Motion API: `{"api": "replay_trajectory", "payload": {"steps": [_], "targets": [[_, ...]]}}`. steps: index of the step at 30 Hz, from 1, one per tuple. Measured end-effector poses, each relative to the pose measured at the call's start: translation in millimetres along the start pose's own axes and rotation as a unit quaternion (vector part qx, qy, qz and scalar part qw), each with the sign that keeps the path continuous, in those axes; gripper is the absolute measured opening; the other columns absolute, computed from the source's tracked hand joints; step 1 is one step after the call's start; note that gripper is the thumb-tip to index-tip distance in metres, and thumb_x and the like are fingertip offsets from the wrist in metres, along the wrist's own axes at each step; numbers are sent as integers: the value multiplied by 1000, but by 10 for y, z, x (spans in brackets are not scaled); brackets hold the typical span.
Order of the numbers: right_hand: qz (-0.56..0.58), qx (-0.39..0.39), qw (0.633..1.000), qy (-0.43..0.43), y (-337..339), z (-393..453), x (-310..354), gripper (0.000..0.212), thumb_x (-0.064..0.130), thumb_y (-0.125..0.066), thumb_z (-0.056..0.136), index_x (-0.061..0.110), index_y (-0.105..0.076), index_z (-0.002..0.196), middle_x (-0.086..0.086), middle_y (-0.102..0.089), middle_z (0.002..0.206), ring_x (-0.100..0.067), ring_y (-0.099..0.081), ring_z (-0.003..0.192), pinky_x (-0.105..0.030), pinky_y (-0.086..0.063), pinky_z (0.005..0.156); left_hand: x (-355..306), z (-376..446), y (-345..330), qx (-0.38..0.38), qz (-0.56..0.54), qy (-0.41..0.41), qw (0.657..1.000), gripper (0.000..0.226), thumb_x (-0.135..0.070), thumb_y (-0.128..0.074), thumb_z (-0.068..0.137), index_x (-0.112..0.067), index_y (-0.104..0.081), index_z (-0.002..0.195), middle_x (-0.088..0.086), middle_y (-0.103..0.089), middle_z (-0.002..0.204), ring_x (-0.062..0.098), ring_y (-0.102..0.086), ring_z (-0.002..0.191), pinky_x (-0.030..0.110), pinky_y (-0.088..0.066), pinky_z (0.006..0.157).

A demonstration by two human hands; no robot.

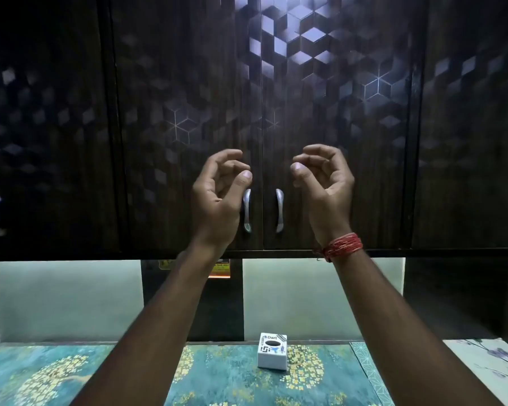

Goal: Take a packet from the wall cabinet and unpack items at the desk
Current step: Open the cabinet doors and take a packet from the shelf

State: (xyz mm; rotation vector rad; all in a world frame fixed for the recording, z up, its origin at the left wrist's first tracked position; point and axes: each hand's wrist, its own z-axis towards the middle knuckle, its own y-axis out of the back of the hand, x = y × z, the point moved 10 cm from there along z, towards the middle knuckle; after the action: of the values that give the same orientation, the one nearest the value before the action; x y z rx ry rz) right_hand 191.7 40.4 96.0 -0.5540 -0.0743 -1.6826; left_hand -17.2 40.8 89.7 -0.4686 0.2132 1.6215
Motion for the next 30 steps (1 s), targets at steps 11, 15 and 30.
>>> {"api": "replay_trajectory", "payload": {"steps": [11,15,30], "targets": [[-294,23,938,-180,-152,-205,-1396,24,17,-66,88,11,-62,110,-1,-64,100,-11,-59,86,-4,-37,62,1371,-183,-294,63,100,201,973,19,-22,-64,91,-28,-63,109,-2,-69,99,21,-69,95,41,-60,79],[-334,25,924,-183,-195,-173,-1604,23,13,-60,91,10,-60,114,-3,-58,109,-12,-55,90,-8,-35,65,1501,-162,-386,68,137,190,970,25,-16,-61,94,-18,-62,119,-11,-61,93,4,-62,87,14,-50,69],[-285,12,929,-238,-143,-106,-1862,15,12,-56,94,8,-70,95,-9,-73,87,-19,-69,80,-19,-44,60,1858,-103,-282,-13,255,255,932,17,-16,-57,97,-14,-71,106,4,-73,96,22,-69,92,42,-58,83]]}}
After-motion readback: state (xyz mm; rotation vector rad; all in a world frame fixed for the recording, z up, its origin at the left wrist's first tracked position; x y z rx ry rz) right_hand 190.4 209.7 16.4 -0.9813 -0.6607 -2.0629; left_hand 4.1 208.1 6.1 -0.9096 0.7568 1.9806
